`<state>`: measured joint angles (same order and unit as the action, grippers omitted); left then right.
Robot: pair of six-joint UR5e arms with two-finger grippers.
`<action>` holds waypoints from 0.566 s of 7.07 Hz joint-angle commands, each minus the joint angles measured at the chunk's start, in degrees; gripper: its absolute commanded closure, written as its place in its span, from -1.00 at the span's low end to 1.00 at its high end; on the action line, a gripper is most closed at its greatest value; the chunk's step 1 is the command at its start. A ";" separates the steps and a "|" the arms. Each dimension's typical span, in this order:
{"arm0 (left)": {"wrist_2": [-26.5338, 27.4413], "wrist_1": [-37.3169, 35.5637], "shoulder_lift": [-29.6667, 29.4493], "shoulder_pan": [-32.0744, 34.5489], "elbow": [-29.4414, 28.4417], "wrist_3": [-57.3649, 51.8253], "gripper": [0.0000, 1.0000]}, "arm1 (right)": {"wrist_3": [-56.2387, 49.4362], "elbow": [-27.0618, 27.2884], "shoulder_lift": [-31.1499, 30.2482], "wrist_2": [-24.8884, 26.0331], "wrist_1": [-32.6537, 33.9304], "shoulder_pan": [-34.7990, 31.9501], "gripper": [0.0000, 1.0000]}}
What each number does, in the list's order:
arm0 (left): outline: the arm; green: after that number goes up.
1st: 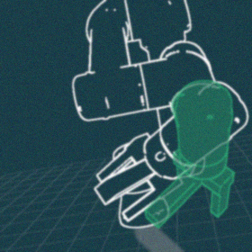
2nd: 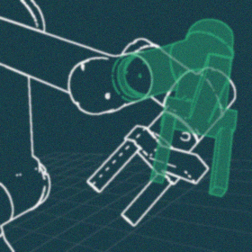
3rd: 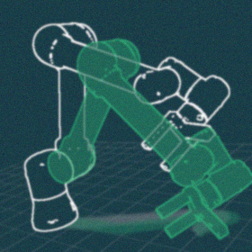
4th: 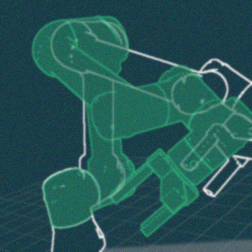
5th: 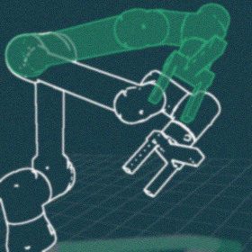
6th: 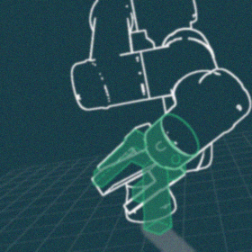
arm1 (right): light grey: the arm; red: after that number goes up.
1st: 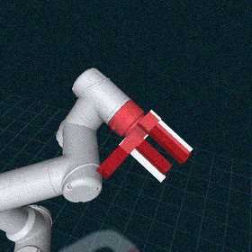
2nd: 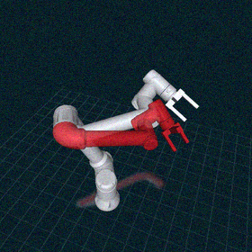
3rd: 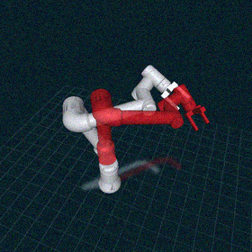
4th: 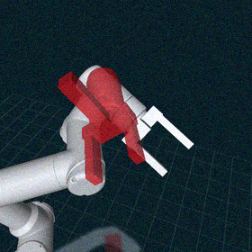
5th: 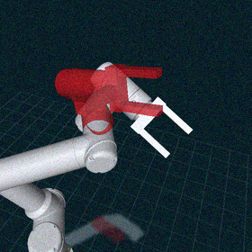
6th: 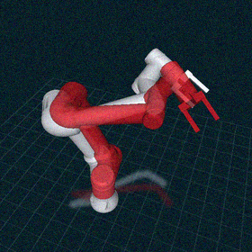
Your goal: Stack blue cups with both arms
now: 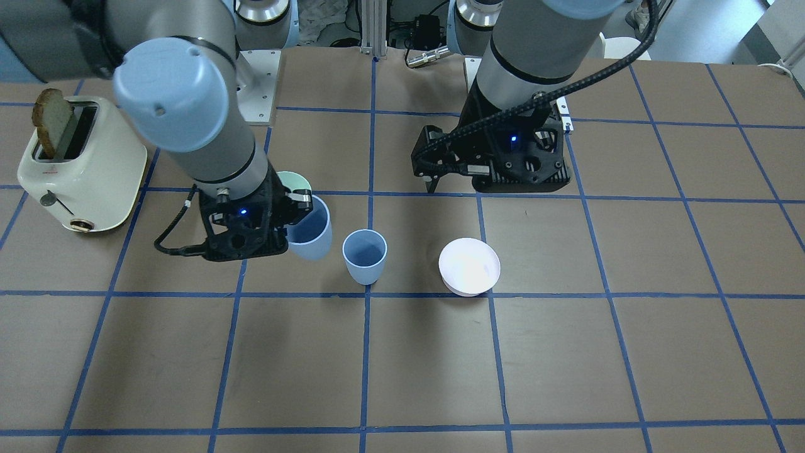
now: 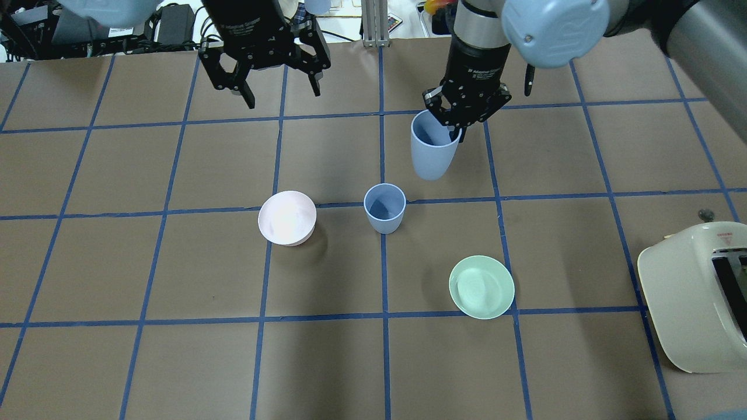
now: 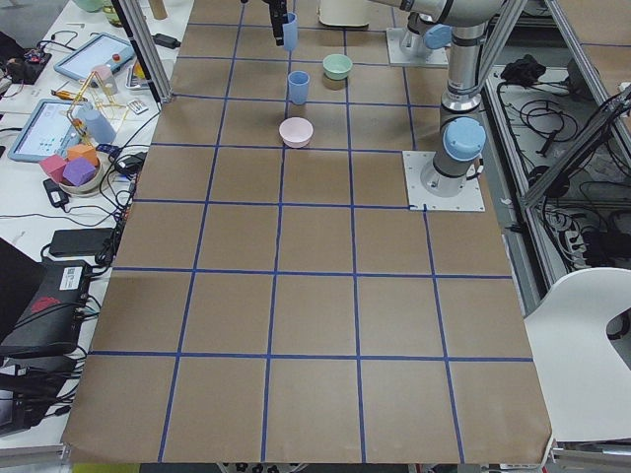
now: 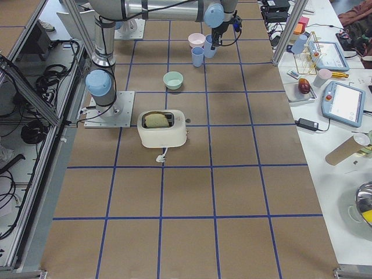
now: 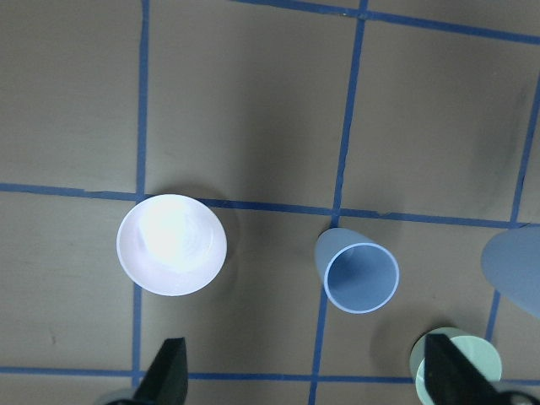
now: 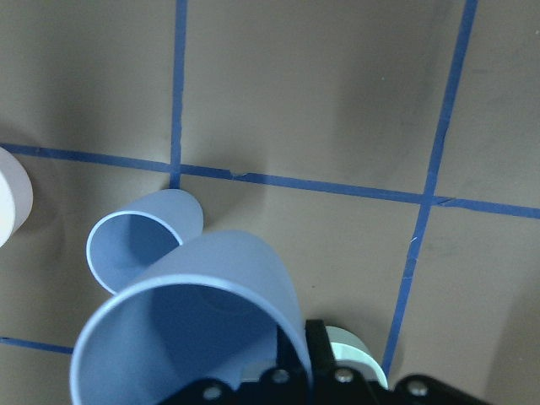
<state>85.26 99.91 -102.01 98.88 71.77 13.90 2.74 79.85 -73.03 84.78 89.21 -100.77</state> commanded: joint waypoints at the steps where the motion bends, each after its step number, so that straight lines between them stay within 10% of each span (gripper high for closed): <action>1: 0.61 0.81 6.71 -2.28 7.91 -4.05 -1.00 | 5.67 4.86 -1.14 -0.14 5.25 -4.51 1.00; 4: 0.78 -15.57 10.24 -5.18 17.23 -9.92 -1.00 | 8.85 8.56 -0.80 -0.05 12.81 -6.89 1.00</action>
<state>85.95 91.08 -93.12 94.61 85.30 6.96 10.31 87.05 -74.03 84.65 98.89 -106.68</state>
